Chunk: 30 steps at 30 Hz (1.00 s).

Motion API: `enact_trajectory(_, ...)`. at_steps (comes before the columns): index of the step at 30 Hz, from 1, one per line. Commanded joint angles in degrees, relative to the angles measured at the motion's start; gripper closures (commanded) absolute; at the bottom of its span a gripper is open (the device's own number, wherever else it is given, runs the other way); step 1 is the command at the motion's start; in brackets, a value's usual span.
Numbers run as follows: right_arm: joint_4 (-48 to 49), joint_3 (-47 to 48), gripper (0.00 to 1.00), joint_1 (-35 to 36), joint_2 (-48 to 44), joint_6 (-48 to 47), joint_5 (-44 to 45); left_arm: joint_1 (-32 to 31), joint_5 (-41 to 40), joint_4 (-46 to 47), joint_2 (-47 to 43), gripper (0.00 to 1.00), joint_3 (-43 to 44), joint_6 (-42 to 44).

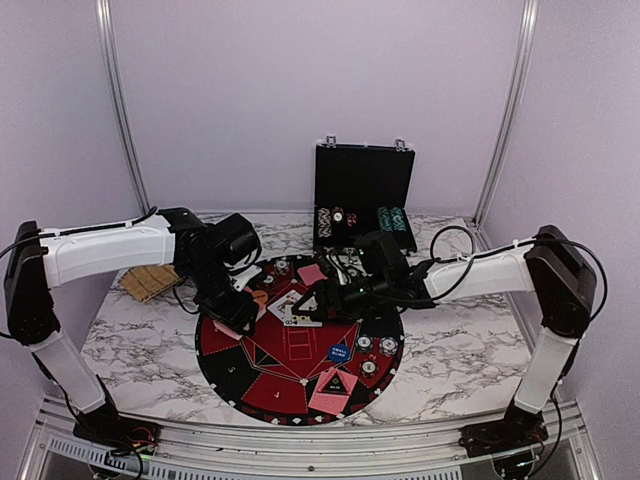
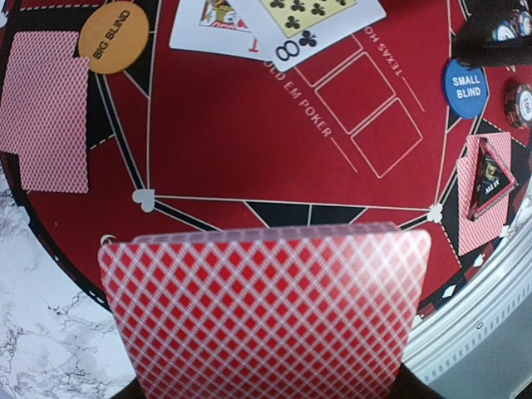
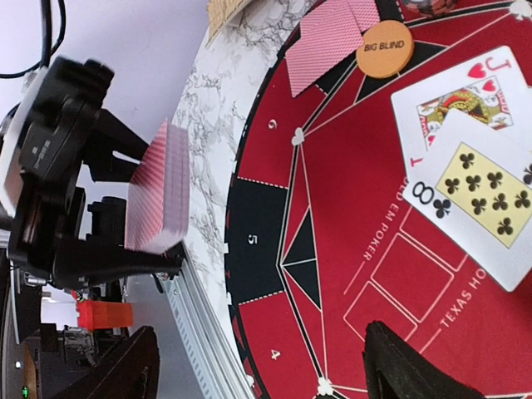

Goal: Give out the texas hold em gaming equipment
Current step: Pick up the poker card from the face-down deck piles.

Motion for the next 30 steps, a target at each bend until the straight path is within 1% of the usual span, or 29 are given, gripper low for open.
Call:
enact_trajectory(1, 9.46, 4.09, 0.17, -0.51, 2.8, 6.05, -8.6, -2.83, -0.26, -2.73, 0.85, 0.59, 3.06, 2.75)
enact_trajectory(5, 16.17, 3.75, 0.18, -0.55, 5.24, 11.22, -11.42, -4.47, -0.31, -3.09, 1.04, 0.59, 4.0, 3.14)
enact_trajectory(10, 21.63, 3.71, 0.18, -0.28, 7.07, 15.98, -13.56, -5.73, -0.83, -3.48, 1.58, 0.59, 5.11, 3.5)
enact_trajectory(22, 26.51, 6.83, 0.2, 1.75, 11.8, 20.83, -15.14, -6.45, -0.47, -3.62, 1.61, 0.59, 5.84, 3.91)
enact_trajectory(28, 26.94, 9.3, 0.24, 2.94, 14.38, 21.99, -15.0, -6.59, -0.57, -3.66, 1.28, 0.59, 5.93, 3.87)
enact_trajectory(30, 26.55, 9.72, 0.26, 3.05, 14.93, 21.84, -14.85, -6.58, -0.45, -3.62, 1.1, 0.59, 5.85, 3.87)
